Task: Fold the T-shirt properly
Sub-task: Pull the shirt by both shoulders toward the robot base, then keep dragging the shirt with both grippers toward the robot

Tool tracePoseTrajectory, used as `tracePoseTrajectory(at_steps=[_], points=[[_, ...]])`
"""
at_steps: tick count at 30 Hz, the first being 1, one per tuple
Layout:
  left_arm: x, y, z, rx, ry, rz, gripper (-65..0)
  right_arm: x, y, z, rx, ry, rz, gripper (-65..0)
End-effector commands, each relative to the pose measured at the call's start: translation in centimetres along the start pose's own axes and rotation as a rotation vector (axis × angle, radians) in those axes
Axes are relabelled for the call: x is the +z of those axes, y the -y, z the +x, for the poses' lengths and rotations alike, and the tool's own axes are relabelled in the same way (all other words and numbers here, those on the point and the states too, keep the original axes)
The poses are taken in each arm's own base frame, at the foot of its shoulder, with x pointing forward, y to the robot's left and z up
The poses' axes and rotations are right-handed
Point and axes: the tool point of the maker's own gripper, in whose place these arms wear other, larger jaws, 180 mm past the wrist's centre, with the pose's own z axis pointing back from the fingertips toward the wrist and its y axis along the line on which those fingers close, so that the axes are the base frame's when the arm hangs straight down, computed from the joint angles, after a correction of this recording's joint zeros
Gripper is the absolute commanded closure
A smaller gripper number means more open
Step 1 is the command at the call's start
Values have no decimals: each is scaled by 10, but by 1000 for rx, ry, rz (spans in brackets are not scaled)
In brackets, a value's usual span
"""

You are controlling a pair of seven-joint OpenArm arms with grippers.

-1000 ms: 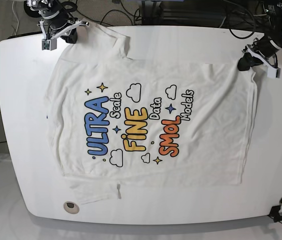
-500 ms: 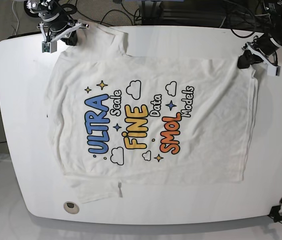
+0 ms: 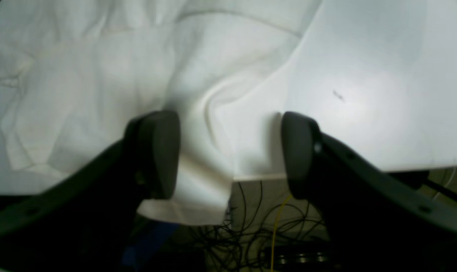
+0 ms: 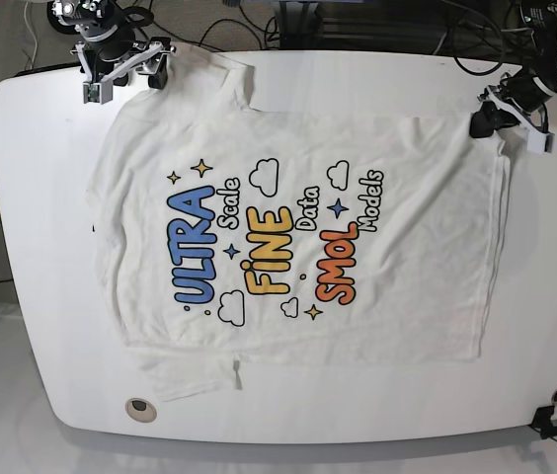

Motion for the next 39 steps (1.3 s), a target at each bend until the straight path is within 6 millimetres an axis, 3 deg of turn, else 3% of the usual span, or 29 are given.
tracePoseTrajectory(at_steps=[1, 4, 11, 17, 30, 39], points=[[3, -8, -6, -20, -47, 36, 0, 7, 5, 4, -39, 24, -1, -409], [3, -8, -5, -20, -45, 36, 0, 18, 22, 21, -131, 97, 0, -409], [3, -8, -5, -22, -46, 35, 0, 27, 9, 35, -144, 151, 128, -409], [3, -8, -5, -22, -46, 35, 0, 28, 0, 30, -151, 125, 181, -409], [3, -8, -4, -24, -45, 36, 0, 25, 7, 1, -191, 53, 163, -409], [3, -8, -4, -24, -45, 36, 0, 12, -41, -13, -169, -18, 289, -409]])
